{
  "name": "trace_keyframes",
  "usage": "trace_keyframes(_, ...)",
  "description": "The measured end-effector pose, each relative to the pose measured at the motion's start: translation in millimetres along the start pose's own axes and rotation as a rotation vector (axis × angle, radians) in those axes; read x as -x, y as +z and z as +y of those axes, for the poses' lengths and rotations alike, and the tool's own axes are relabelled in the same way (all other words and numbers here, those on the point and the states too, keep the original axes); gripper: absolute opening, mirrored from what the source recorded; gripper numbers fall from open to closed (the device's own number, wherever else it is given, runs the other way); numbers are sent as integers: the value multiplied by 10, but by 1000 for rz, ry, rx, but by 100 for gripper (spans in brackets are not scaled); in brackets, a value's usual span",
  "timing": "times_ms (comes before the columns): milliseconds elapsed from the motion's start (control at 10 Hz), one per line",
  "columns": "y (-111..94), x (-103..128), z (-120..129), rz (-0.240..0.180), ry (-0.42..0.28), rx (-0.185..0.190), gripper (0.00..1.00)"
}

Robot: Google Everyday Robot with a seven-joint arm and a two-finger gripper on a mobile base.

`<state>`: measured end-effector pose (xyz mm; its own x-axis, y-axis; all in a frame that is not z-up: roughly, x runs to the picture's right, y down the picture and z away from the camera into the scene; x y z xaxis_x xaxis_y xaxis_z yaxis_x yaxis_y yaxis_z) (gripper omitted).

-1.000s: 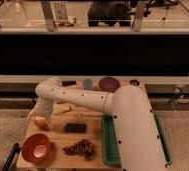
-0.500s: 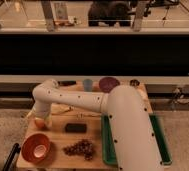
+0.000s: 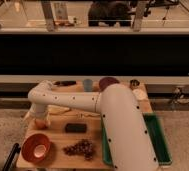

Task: Place apple in red bowl

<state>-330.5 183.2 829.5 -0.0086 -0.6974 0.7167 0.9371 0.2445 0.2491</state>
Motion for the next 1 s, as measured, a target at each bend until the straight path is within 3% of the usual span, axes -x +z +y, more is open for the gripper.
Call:
trace_keyframes(300,21,-82,-33,42,-6,16,71)
trace_keyframes(900,-67,-194,38,116,14,44,10)
trace_keyframes(1000,-131,-183,63,120,18,42,4)
